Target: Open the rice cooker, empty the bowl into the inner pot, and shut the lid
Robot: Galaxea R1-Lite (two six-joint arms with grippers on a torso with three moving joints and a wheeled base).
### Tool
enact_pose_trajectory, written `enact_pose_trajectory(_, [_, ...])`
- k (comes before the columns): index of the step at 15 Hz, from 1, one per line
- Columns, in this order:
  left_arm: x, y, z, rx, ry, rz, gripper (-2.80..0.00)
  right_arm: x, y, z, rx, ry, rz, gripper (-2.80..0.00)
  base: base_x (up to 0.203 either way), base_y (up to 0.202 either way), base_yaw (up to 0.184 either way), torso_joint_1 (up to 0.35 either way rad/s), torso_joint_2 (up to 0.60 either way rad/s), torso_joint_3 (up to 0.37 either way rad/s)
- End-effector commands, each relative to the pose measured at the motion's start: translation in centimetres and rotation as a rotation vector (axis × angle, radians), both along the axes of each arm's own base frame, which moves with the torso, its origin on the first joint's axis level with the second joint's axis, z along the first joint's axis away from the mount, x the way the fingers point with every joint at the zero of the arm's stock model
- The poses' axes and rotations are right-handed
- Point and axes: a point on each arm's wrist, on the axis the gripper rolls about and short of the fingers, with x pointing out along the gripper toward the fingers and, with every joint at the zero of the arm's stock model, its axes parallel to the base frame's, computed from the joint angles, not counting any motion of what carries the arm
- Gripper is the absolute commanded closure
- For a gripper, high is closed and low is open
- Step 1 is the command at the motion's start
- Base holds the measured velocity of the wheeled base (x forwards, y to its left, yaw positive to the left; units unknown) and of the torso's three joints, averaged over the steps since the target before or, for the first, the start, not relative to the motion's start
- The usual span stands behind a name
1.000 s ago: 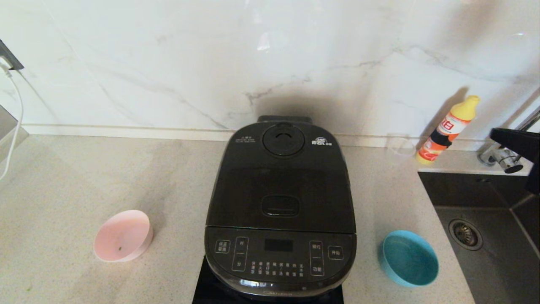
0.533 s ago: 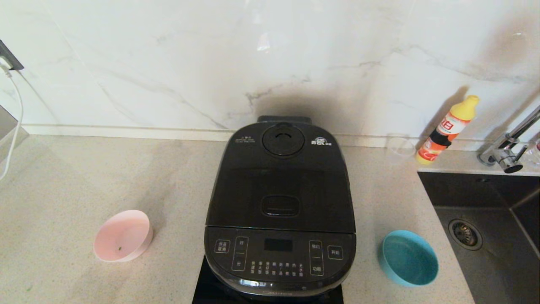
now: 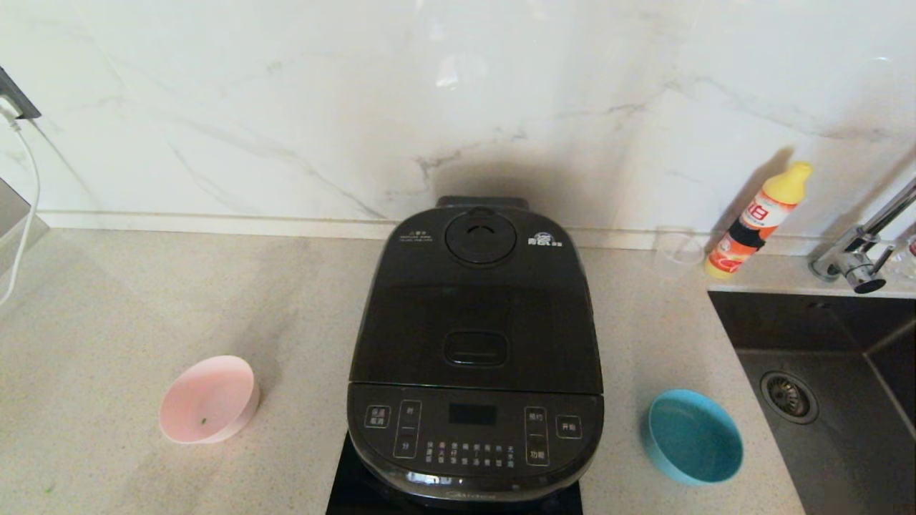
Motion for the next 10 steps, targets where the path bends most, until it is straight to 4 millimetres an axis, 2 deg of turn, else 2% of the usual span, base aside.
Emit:
enact_pose_trajectory(1, [0.1,0.0,-0.2,-0.001,0.010,0.000,0.00,-0.7,0.2,-4.5,-0.014,-0.044,0.086,0.00,0.000,0.000,0.000,0.000,0.00,0.000])
enact_pose_trajectory(5, [0.1,0.0,-0.2,-0.001,0.010,0.002,0.00,-0.3,1.2,-5.7,0.010,0.048,0.542,0.00,0.000,0.000,0.000,0.000,0.00,0.000])
enact_pose_trajectory(6, [0.1,0.0,-0.2,-0.002,0.010,0.000,0.00,-0.2,1.3,-6.3,0.017,0.084,0.589,0.00,0.000,0.000,0.000,0.000,0.00,0.000])
enact_pose_trajectory(10, [0.1,0.0,-0.2,-0.006,0.010,0.000,0.00,-0.1,1.3,-6.4,0.029,0.086,0.593,0.00,0.000,0.000,0.000,0.000,0.00,0.000])
